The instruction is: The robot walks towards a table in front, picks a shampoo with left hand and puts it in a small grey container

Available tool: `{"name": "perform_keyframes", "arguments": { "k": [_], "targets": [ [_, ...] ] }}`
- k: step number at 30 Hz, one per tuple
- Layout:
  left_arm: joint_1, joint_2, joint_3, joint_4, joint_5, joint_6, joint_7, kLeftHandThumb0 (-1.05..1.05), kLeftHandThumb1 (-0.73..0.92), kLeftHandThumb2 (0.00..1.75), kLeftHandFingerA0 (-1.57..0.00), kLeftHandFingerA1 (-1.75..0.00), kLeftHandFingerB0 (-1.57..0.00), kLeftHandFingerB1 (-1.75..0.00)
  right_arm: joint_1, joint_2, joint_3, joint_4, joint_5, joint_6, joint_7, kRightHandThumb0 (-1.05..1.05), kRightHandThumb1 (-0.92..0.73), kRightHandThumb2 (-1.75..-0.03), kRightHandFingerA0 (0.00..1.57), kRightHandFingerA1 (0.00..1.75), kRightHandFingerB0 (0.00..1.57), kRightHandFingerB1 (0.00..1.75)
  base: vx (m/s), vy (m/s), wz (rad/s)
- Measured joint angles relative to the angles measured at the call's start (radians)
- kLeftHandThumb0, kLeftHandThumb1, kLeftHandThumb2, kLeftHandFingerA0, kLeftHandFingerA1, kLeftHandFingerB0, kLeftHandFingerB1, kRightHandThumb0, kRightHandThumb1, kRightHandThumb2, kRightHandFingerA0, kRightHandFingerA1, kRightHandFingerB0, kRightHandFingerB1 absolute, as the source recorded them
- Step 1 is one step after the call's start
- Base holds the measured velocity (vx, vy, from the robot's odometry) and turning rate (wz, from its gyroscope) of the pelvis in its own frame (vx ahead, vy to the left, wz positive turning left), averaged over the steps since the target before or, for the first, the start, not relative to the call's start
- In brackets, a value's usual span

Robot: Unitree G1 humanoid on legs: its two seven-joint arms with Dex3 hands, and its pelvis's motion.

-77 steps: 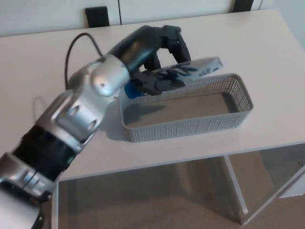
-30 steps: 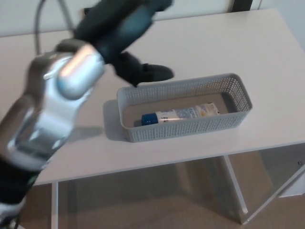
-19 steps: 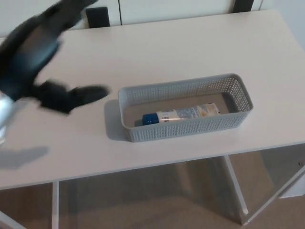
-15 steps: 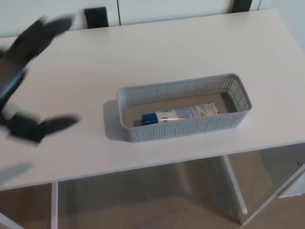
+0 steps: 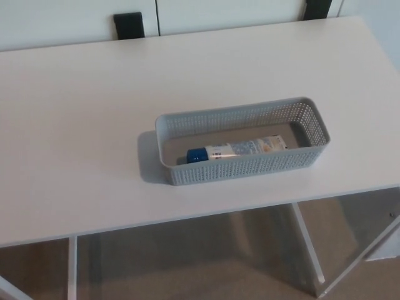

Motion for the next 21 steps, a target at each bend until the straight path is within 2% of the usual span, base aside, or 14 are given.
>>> {"name": "perform_keyframes", "arguments": {
  "k": [1, 3, 4, 6, 8, 11, 12, 13, 14, 16, 17, 18, 20, 21],
  "targets": [
    [0.032, 0.000, 0.019, 0.017, -0.015, -0.006, -0.021, -0.40, 0.45, 0.54, -0.46, -0.39, -0.57, -0.40, 0.000, 0.000, 0.000, 0.000, 0.000, 0.000, 0.000, -0.37, -0.64, -0.59, 0.76, 0.51, 0.62, 0.43, 0.00, 0.000, 0.00],
    [0.085, 0.001, 0.051, 0.049, -0.042, -0.017, -0.065, -0.39, 0.48, 0.55, -0.63, -0.44, -0.74, -0.46, -0.001, 0.000, 0.001, 0.000, 0.000, 0.000, 0.000, -0.35, -0.64, -0.60, 0.76, 0.53, 0.63, 0.44, 0.00, 0.000, 0.00],
    [0.097, 0.001, 0.058, 0.058, -0.050, -0.020, -0.077, -0.39, 0.48, 0.55, -0.63, -0.44, -0.74, -0.46, -0.001, 0.000, 0.002, 0.000, 0.000, 0.000, 0.000, -0.35, -0.64, -0.60, 0.76, 0.53, 0.63, 0.44, 0.00, 0.000, 0.00],
    [0.140, 0.004, 0.079, 0.093, -0.072, -0.035, -0.119, -0.47, 0.49, 0.55, -0.77, -0.48, -0.76, -0.48, -0.003, 0.000, 0.004, 0.000, 0.000, 0.000, 0.000, -0.35, -0.63, -0.60, 0.78, 0.56, 0.63, 0.44, 0.00, 0.000, 0.00],
    [0.178, 0.012, 0.089, 0.124, -0.088, -0.053, -0.156, -0.40, 0.50, 0.55, -0.86, -0.55, -0.76, -0.49, -0.006, 0.000, 0.005, 0.000, 0.000, 0.001, 0.000, -0.36, -0.64, -0.60, 0.76, 0.55, 0.63, 0.44, 0.00, 0.000, 0.00],
    [0.210, 0.038, 0.084, 0.190, -0.100, -0.088, -0.206, -0.37, 0.49, 0.55, -0.81, -0.55, -0.73, -0.50, -0.009, 0.000, 0.007, 0.000, -0.002, 0.002, 0.000, -0.35, -0.64, -0.59, 0.75, 0.52, 0.62, 0.44, 0.00, 0.000, 0.00],
    [0.212, 0.049, 0.076, 0.217, -0.101, -0.100, -0.218, -0.49, 0.49, 0.56, -0.83, -0.50, -0.76, -0.46, -0.010, 0.000, 0.008, 0.000, -0.003, 0.002, 0.000, -0.35, -0.64, -0.58, 0.75, 0.51, 0.62, 0.44, 0.00, 0.000, 0.00],
    [0.210, 0.071, 0.054, 0.278, -0.099, -0.119, -0.237, -0.50, 0.51, 0.56, -0.77, -0.52, -0.67, -0.45, -0.012, 0.000, 0.009, 0.000, -0.004, 0.002, 0.000, -0.34, -0.64, -0.58, 0.75, 0.51, 0.63, 0.44, 0.00, 0.000, 0.00],
    [0.206, 0.081, 0.041, 0.305, -0.096, -0.129, -0.242, -0.51, 0.45, 0.75, -0.63, -0.60, -0.49, -0.52, -0.013, 0.000, 0.009, 0.000, -0.004, 0.003, 0.000, -0.35, -0.64, -0.58, 0.74, 0.51, 0.62, 0.44, 0.00, 0.000, 0.00],
    [0.180, 0.112, -0.015, 0.404, -0.072, -0.160, -0.239, -0.45, 0.48, 0.73, -0.55, -0.56, -0.41, -0.48, -0.017, 0.000, 0.011, 0.000, -0.006, 0.003, 0.000, -0.35, -0.64, -0.58, 0.74, 0.51, 0.62, 0.44, 0.00, 0.000, 0.00],
    [0.160, 0.128, -0.052, 0.459, -0.053, -0.173, -0.229, -0.29, 0.60, 0.57, -0.61, -0.54, -0.30, -0.35, -0.019, 0.001, 0.013, -0.001, -0.008, 0.004, 0.000, -0.34, -0.64, -0.59, 0.75, 0.54, 0.63, 0.45, 0.00, 0.000, 0.00],
    [0.145, 0.137, -0.075, 0.495, -0.041, -0.181, -0.220, -0.23, 0.45, 0.92, -0.54, -0.70, -0.14, -0.50, -0.020, 0.001, 0.014, -0.001, -0.008, 0.004, 0.000, -0.34, -0.65, -0.59, 0.75, 0.53, 0.63, 0.45, 0.00, 0.000, 0.00],
    [0.088, 0.151, -0.138, 0.590, -0.007, -0.191, -0.190, -0.25, 0.45, 0.93, -0.52, -0.71, -0.13, -0.50, -0.020, 0.002, 0.017, 0.000, -0.011, 0.004, 0.000, -0.35, -0.65, -0.60, 0.75, 0.54, 0.63, 0.45, 0.00, 0.000, 0.00],
    [0.062, 0.154, -0.164, 0.625, 0.005, -0.192, -0.177, -0.37, 0.62, 0.64, -0.54, -0.55, -0.25, -0.38, -0.021, 0.002, 0.018, 0.000, -0.012, 0.004, 0.000, -0.36, -0.64, -0.60, 0.75, 0.54, 0.63, 0.45, 0.00, 0.000, 0.00]
  ]
}}
